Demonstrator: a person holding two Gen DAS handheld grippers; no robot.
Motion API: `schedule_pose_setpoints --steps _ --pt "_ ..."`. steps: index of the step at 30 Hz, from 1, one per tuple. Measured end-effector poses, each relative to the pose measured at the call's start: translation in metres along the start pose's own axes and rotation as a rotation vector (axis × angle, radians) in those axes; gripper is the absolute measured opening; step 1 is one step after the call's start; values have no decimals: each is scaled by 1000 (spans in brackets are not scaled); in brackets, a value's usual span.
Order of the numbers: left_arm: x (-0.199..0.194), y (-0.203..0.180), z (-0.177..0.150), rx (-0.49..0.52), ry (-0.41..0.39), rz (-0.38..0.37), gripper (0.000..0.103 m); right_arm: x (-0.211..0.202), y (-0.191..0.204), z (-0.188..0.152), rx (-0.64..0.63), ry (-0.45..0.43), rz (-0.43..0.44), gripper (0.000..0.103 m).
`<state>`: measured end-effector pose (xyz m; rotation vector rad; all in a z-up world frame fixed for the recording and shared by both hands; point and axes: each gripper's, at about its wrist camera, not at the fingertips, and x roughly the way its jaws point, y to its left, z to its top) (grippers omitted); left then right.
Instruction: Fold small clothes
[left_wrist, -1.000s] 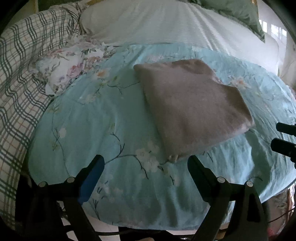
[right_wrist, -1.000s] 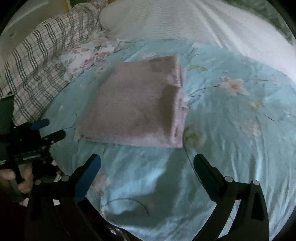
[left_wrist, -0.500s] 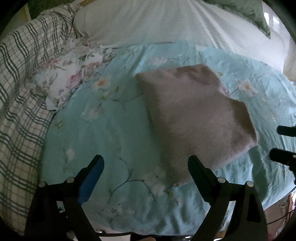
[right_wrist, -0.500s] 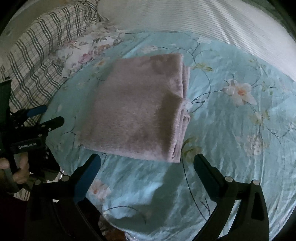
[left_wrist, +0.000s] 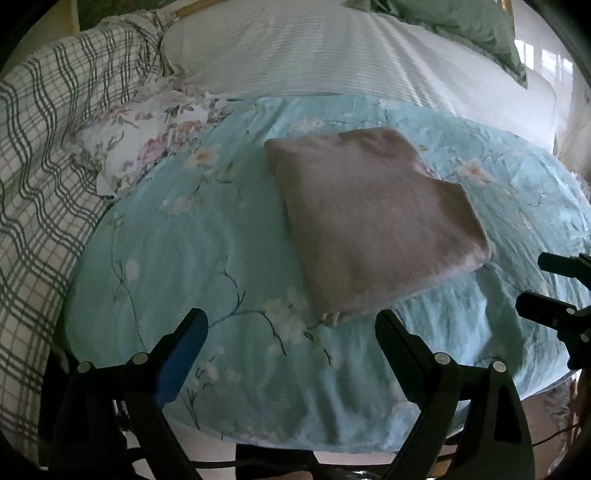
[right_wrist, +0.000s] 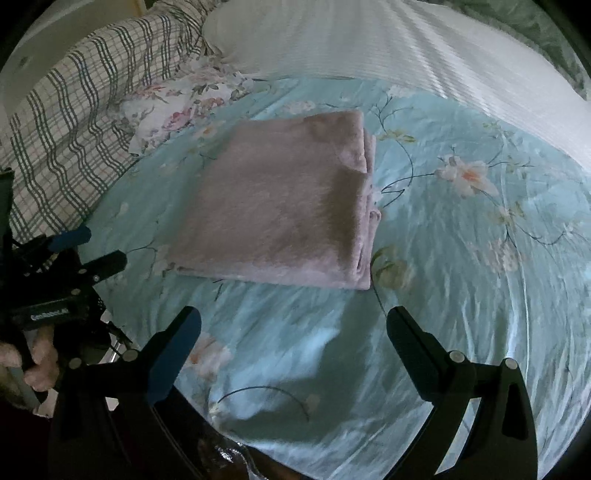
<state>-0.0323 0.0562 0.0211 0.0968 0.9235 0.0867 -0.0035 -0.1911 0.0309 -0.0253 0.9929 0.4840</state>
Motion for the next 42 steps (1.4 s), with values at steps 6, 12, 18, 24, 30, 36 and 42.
schedule_pose_setpoints --steps 6,12,18,24,30,36,42 --pt "-2 -3 -1 39 16 5 93 -3 12 0 -5 -14 -18 102" --pt "1 2 3 4 19 -14 93 -2 16 6 2 -9 -33 102" --pt "13 1 18 -16 22 -7 93 1 11 16 -34 7 -41 102" --pt "21 -7 35 10 27 -13 93 9 -4 30 11 -5 -38 102" --pt "23 -9 43 15 20 -18 93 15 -6 42 7 -5 -32 102" --pt "22 -7 46 11 18 -26 93 16 -1 46 -17 -2 -23 102" --pt "20 -9 46 14 15 -20 93 19 -2 46 -17 7 -17 102"
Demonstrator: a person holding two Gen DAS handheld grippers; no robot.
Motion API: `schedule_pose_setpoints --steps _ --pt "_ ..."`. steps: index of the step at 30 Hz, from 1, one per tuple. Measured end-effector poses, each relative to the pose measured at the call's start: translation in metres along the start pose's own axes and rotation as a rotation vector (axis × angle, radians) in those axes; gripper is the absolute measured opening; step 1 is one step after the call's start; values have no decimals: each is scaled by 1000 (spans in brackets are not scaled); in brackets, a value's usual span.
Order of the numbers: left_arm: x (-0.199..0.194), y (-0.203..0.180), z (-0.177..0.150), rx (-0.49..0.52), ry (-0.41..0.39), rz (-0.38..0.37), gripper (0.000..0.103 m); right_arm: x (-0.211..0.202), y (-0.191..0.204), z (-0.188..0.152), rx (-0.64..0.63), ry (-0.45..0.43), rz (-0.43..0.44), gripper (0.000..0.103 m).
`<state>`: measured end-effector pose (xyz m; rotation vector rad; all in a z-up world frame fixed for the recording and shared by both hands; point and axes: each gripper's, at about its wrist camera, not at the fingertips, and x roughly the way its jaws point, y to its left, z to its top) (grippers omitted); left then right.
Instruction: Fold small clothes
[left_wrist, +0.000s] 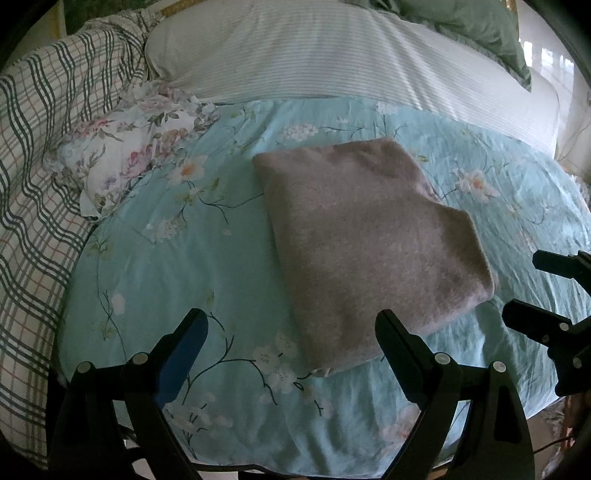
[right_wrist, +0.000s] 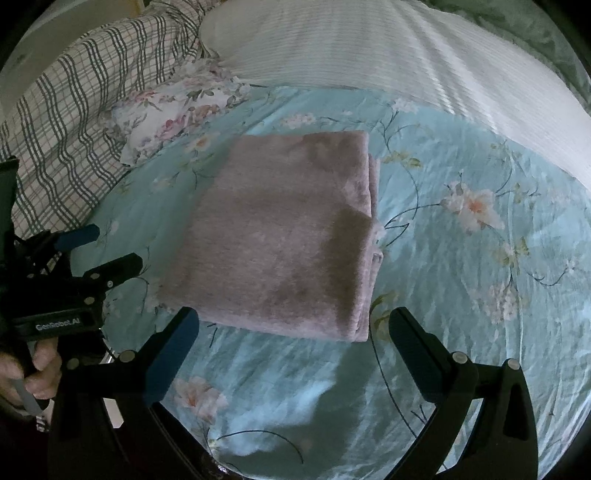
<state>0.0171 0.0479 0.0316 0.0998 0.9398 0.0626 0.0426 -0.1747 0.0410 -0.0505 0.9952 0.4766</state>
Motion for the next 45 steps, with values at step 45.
schedule_pose_setpoints --steps 45 --pt "4 -2 4 -1 4 -14 93 9 -2 8 0 -6 13 102"
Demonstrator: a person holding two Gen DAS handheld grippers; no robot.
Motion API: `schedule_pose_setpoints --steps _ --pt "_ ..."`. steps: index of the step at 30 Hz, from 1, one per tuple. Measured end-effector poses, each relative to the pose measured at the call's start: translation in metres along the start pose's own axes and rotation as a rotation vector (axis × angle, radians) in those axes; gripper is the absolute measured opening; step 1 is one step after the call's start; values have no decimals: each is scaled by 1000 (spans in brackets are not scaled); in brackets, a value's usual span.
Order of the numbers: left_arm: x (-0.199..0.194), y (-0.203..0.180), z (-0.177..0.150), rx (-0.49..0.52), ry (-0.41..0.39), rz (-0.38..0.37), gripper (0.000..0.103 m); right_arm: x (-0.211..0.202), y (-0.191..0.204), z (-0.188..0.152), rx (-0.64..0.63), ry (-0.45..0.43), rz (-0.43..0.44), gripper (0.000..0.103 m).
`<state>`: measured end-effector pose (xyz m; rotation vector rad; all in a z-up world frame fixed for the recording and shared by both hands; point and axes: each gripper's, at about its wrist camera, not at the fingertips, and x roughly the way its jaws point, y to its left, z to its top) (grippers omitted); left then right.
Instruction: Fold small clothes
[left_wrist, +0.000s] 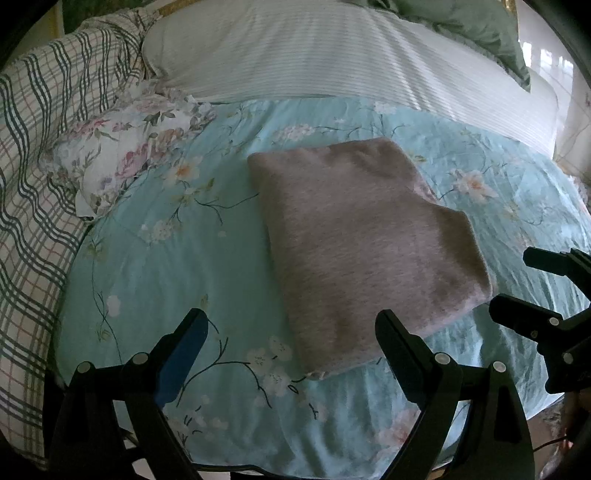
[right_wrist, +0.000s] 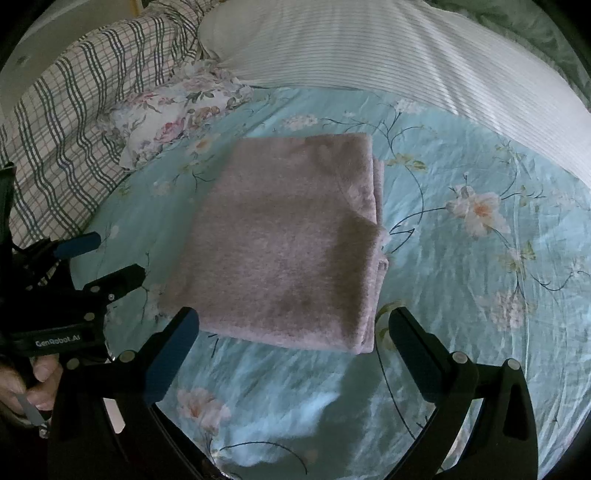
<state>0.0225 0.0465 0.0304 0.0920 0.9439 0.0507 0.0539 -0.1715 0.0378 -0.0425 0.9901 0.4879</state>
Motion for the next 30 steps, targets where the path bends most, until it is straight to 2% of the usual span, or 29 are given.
schedule_pose_setpoints --steps 30 --pt "13 0 5 -9 21 -8 93 12 -10 9 4 7 8 102"
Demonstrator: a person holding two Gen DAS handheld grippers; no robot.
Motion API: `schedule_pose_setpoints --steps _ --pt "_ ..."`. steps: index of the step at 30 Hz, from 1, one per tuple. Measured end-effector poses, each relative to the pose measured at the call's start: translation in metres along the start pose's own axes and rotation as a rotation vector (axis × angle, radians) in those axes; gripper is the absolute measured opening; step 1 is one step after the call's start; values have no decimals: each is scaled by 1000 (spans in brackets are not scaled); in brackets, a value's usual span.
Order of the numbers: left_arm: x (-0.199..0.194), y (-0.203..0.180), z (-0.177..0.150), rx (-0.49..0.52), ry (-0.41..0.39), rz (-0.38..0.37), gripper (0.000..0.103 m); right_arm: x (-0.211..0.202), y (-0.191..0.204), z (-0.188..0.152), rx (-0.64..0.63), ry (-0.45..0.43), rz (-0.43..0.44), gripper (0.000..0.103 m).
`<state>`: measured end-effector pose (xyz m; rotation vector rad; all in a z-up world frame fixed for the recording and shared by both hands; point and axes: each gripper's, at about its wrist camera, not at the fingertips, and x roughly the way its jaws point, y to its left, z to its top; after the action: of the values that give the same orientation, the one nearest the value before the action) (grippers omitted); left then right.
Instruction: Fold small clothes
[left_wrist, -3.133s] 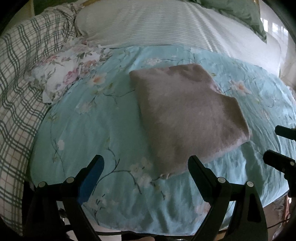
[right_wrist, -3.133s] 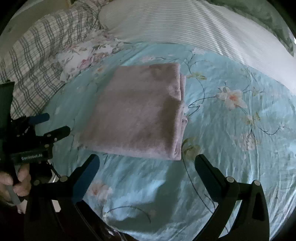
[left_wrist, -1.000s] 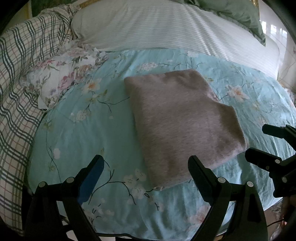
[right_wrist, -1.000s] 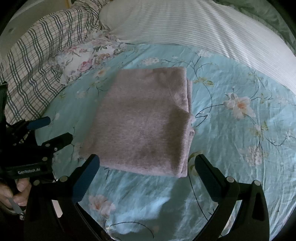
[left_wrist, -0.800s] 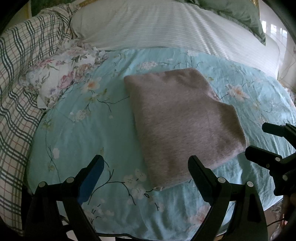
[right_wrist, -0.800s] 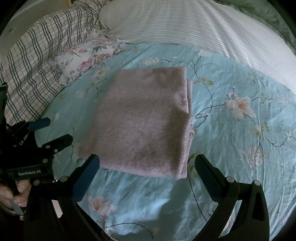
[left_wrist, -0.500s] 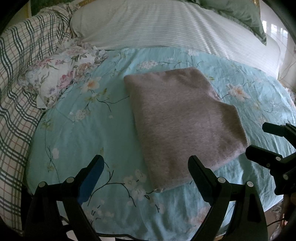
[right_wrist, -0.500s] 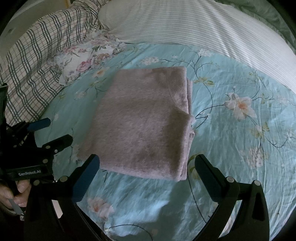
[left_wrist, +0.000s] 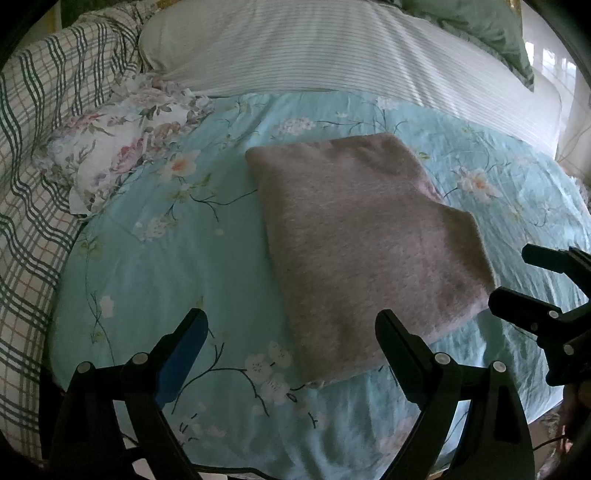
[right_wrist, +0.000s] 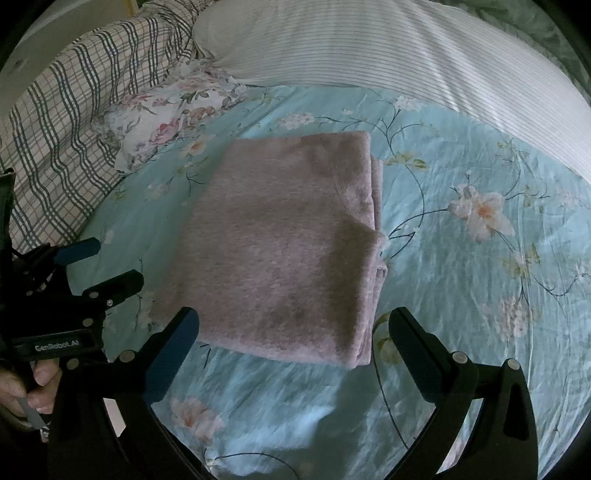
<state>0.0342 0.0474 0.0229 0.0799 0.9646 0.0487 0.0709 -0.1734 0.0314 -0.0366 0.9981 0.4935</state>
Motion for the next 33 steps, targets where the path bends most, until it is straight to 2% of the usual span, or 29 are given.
schedule_pose_setpoints --steps 33 --pt "13 4 5 5 16 -5 93 10 -23 9 16 -4 5 102"
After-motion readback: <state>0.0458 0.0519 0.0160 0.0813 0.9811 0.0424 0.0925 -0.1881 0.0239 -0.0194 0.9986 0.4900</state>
